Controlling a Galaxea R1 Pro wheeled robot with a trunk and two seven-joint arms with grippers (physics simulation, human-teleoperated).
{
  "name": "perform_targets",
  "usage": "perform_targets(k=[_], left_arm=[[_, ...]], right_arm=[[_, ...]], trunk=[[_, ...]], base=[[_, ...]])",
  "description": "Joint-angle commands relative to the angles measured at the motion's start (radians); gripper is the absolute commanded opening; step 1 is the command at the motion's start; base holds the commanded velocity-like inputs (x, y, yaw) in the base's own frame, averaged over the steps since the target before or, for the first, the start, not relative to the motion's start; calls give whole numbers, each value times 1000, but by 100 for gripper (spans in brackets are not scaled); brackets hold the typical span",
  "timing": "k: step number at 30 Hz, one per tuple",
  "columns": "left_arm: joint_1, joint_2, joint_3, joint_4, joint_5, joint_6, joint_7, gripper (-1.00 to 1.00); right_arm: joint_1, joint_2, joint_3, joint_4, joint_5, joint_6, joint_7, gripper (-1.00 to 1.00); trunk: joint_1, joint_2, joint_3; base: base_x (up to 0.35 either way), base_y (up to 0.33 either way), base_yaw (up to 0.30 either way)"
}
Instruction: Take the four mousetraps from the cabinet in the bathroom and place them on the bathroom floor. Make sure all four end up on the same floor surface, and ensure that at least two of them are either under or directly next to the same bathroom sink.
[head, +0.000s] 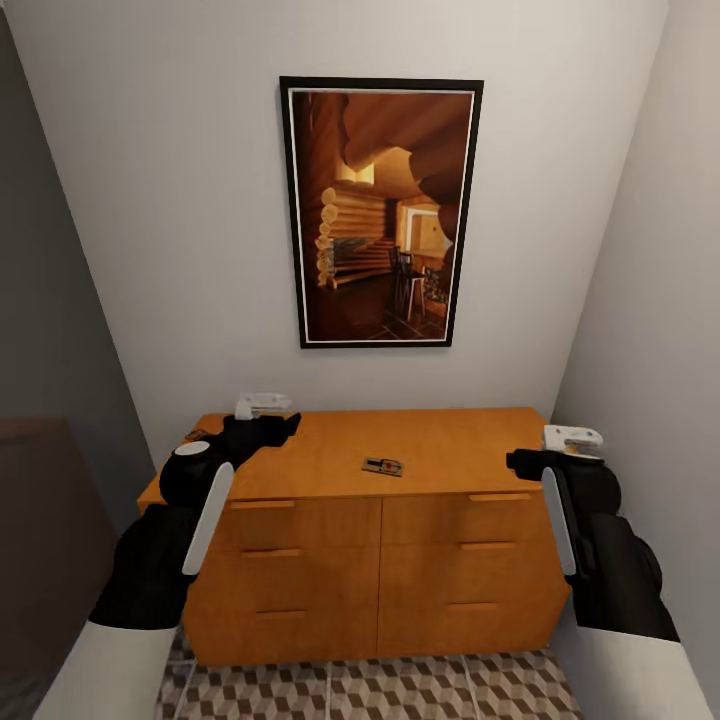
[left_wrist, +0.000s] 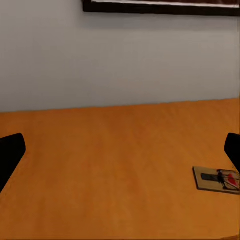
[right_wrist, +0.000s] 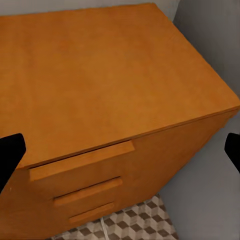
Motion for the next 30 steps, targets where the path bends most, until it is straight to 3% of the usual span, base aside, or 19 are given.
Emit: perform_targets(k=[1, 6, 10, 15, 20, 23, 25, 30], left_arm=[[-12, 0, 11, 1, 8, 6, 2, 100], [-64, 5, 43, 35, 14, 35, 2, 100], [-93, 14, 52, 84, 17, 80, 2, 100], [-149, 49, 58, 238, 18, 172, -2, 100], [-194, 104, 61, 360, 24, 238, -12, 100], [-206, 137, 68, 379, 36, 260, -17, 100], [-208, 147, 71, 378, 43, 265, -18, 100], [-216, 178, 79, 321, 99, 278, -23, 100]], right_arm=[[-15, 5, 13, 7, 7, 6, 2, 100], [-67, 28, 70, 71, 8, 6, -19, 100], [-95, 50, 88, 123, 10, 6, -37, 100], [-125, 92, 101, 220, 11, 6, -55, 100], [-135, 118, 105, 275, 8, 6, -56, 100], [-137, 124, 106, 284, 3, 6, -54, 100], [-138, 126, 106, 285, 2, 6, -52, 100], [-139, 130, 106, 275, -6, 6, -46, 100]], trunk=[[0, -1, -1], [0, -1, -1], [0, -1, -1], [0, -1, -1], [0, -1, -1], [0, -1, -1], [0, -1, -1], [0, -1, -1]], base=[[0, 0, 0], [0, 0, 0], [0, 0, 0], [0, 0, 0], [0, 0, 0], [0, 0, 0], [0, 0, 0], [0, 0, 0]])
